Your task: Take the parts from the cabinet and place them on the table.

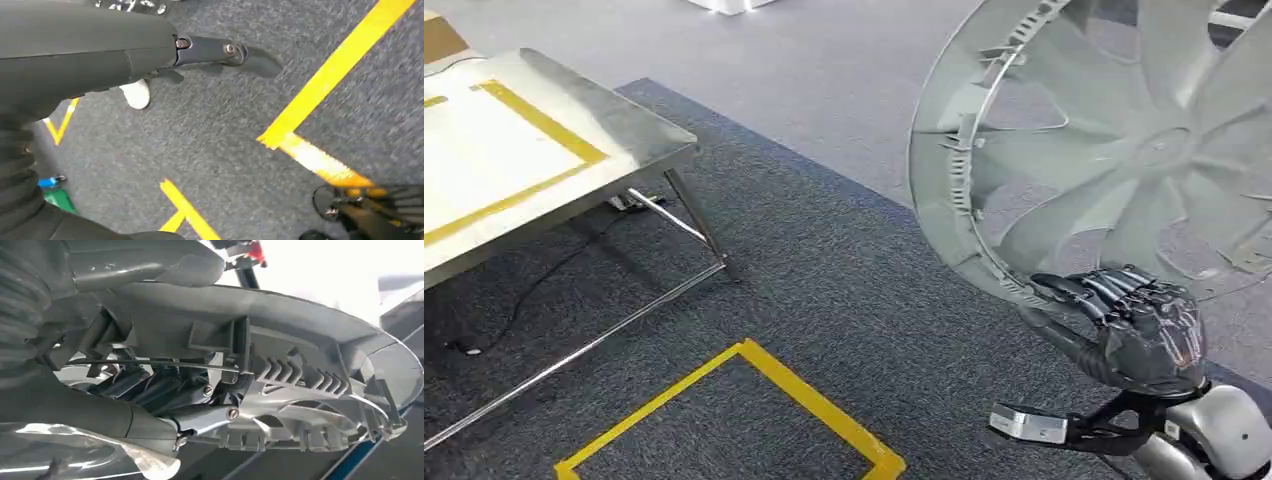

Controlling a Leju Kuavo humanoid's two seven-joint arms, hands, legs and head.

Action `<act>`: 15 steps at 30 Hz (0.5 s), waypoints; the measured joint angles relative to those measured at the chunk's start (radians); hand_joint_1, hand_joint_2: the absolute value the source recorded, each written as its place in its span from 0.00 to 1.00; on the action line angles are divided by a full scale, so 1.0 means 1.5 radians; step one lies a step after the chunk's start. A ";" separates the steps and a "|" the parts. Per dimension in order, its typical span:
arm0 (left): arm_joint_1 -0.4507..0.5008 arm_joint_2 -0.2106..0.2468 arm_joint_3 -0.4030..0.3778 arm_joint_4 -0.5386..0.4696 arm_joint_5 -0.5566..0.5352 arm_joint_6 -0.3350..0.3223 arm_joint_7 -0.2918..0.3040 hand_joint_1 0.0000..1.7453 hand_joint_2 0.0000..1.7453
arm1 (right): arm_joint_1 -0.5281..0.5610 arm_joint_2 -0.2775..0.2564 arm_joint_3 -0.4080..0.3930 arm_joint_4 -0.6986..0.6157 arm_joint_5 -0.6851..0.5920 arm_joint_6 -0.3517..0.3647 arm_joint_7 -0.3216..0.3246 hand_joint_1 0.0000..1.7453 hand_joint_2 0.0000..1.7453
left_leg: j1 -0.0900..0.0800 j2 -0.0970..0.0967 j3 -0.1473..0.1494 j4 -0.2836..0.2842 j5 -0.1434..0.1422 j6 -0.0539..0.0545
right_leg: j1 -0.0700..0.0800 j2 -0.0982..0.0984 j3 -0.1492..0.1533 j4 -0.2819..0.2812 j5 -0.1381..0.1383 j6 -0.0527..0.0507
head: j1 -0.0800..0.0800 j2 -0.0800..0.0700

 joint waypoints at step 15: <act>0.000 -0.003 -0.005 0.000 -0.007 -0.010 -0.006 0.00 1.00 | -0.012 0.000 0.002 0.008 0.008 0.006 0.003 1.00 1.00 | 0.026 -0.143 0.012 -0.003 -0.009 -0.023 | -0.019 0.144 -0.044 0.011 0.030 0.018 | 0.009 0.000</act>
